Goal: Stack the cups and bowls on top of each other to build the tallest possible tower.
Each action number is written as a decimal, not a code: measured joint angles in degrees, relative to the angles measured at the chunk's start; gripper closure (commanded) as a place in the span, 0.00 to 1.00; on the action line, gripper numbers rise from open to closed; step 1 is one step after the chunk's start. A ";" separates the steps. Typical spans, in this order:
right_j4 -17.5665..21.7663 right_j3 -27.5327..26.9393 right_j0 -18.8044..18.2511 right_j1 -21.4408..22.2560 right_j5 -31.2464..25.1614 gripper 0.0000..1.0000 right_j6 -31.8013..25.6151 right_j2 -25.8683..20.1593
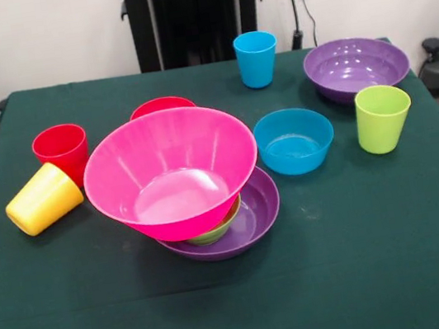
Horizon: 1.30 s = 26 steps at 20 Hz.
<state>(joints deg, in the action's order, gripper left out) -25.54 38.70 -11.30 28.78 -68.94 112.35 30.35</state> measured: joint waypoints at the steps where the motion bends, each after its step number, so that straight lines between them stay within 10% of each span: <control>1: 0.63 0.20 -0.24 0.03 0.50 0.00 -1.82 -0.88; 26: 5.30 3.42 -0.53 -4.01 8.33 0.00 -3.96 -10.36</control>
<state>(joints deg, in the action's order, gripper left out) -20.24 42.12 -11.83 24.77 -60.61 108.39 19.98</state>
